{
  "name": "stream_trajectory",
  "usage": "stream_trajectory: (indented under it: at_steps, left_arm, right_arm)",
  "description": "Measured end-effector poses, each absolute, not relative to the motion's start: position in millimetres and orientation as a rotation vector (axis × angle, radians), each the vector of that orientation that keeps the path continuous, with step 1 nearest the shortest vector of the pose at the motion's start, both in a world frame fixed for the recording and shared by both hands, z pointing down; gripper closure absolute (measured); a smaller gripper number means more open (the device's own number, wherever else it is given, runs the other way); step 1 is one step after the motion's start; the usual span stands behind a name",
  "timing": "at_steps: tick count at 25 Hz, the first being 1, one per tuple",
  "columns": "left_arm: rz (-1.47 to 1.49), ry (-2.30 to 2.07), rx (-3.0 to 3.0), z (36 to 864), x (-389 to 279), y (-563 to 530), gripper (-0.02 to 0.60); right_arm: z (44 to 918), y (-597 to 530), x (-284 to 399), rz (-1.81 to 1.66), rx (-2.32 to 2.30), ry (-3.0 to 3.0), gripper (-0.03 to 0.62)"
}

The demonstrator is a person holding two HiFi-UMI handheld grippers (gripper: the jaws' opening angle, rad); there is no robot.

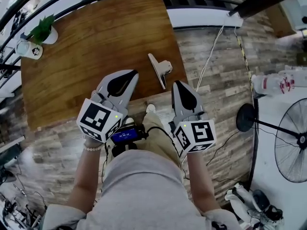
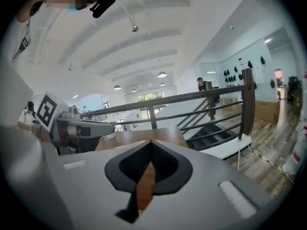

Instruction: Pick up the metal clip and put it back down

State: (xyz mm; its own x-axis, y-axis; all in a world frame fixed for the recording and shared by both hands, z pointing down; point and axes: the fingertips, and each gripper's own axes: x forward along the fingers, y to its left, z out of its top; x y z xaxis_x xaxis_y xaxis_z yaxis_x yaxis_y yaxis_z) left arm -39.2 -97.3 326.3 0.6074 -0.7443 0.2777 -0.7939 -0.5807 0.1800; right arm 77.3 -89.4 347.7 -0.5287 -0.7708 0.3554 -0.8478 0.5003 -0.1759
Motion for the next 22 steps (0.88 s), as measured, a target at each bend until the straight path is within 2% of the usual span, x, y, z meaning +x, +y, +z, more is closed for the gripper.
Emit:
stream_trajectory:
  at_steps: [22]
  left_arm:
    - [0.219,-1.271,2.608,297.9,-50.1,-60.1,0.581]
  right_arm:
    - [313.8,-59.1,70.4,0.392,1.390,-2.540,0.571]
